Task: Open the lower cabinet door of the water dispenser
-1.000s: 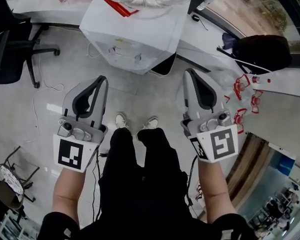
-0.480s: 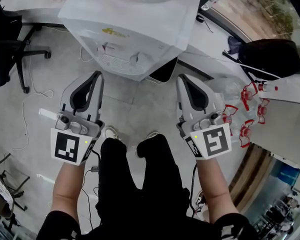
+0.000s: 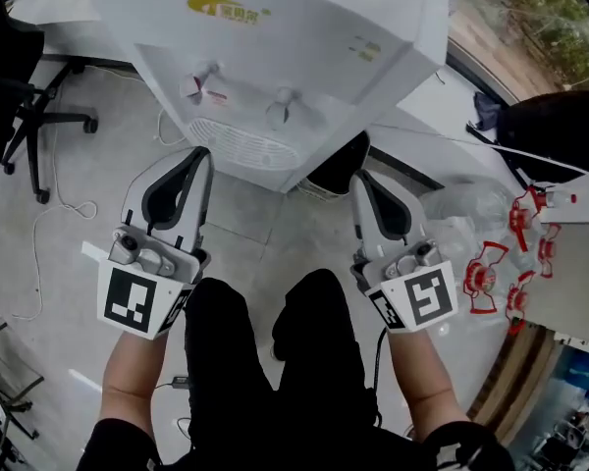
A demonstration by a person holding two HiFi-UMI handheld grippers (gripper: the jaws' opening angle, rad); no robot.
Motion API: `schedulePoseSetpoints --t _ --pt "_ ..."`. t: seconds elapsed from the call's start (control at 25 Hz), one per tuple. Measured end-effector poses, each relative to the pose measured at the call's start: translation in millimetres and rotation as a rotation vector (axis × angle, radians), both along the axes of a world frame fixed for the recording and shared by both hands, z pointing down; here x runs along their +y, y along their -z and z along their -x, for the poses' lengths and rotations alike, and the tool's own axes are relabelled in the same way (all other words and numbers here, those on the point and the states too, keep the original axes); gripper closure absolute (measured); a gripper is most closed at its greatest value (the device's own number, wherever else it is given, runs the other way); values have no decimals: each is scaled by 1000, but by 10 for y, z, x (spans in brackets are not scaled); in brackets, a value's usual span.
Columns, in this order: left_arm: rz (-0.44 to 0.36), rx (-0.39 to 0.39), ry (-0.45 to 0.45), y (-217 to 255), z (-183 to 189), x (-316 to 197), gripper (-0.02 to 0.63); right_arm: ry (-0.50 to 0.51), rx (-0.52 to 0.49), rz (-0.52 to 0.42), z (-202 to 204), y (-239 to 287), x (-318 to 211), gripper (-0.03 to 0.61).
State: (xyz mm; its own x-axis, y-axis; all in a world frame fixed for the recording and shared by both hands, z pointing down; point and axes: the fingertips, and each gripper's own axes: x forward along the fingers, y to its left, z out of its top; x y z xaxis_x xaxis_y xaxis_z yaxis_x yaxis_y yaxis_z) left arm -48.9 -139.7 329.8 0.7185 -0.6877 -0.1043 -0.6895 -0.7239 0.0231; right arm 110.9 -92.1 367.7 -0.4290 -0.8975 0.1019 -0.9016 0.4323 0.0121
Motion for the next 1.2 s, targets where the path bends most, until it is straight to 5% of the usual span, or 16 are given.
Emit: schedulePoseSetpoints --t 0.48,1.2 --pt "-45 -41 -6 -1358 40 -80 606 -8 -40 -54 40 -1459 -198 574" --pt "-68 -53 83 -1563 154 78 606 31 -55 -33 13 -1912 -126 575"
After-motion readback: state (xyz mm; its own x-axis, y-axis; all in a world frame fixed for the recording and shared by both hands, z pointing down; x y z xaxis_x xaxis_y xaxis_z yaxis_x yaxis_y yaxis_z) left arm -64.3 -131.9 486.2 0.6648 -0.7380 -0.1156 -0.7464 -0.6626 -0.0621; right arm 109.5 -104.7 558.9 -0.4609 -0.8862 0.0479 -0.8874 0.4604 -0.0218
